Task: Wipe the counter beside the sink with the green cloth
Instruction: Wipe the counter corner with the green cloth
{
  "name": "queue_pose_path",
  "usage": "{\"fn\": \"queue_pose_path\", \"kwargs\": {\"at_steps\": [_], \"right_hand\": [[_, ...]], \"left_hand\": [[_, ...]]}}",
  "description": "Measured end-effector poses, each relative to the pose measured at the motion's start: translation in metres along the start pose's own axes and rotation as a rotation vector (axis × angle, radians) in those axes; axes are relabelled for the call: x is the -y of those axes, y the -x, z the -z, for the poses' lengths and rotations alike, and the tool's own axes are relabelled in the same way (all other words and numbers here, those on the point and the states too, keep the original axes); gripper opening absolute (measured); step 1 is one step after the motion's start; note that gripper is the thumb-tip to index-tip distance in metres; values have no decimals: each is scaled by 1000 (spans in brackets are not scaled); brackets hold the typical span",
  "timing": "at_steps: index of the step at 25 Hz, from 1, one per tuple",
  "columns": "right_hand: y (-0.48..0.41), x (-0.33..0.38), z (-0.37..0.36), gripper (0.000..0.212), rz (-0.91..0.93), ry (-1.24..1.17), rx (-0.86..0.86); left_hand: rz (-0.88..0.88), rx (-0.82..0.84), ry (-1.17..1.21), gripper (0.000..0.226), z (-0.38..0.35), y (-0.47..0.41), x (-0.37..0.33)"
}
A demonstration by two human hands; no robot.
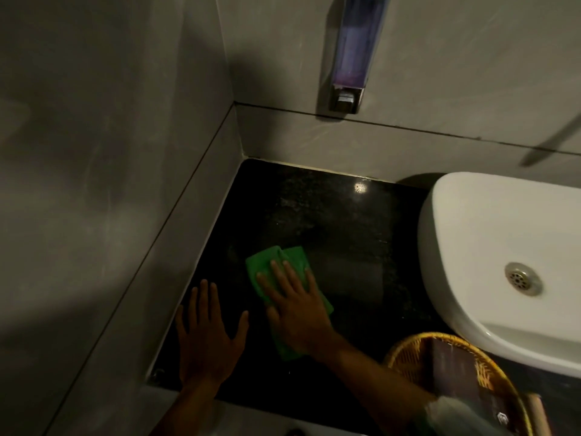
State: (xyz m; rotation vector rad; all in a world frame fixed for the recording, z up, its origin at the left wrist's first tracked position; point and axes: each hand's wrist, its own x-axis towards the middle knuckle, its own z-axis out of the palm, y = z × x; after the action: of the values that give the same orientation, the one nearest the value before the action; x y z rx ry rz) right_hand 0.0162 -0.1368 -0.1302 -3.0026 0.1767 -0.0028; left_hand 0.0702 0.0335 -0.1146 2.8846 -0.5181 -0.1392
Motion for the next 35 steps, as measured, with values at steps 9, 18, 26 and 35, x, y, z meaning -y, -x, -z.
{"fn": "queue_pose_path", "kwargs": {"at_steps": [9, 18, 26, 35], "right_hand": [[-73, -154, 31, 59, -977, -210, -164], [-145, -79, 12, 57, -230, -91, -26], [-78, -175, 36, 58, -802, -176, -78], [59, 33, 6, 66, -717, -188, -54]], "left_hand": [[18, 19, -30, 94, -4, -3, 1], [32, 41, -41, 97, -7, -5, 4], [8, -24, 3, 87, -13, -5, 9], [12, 24, 60, 81, 4, 1, 2]]}}
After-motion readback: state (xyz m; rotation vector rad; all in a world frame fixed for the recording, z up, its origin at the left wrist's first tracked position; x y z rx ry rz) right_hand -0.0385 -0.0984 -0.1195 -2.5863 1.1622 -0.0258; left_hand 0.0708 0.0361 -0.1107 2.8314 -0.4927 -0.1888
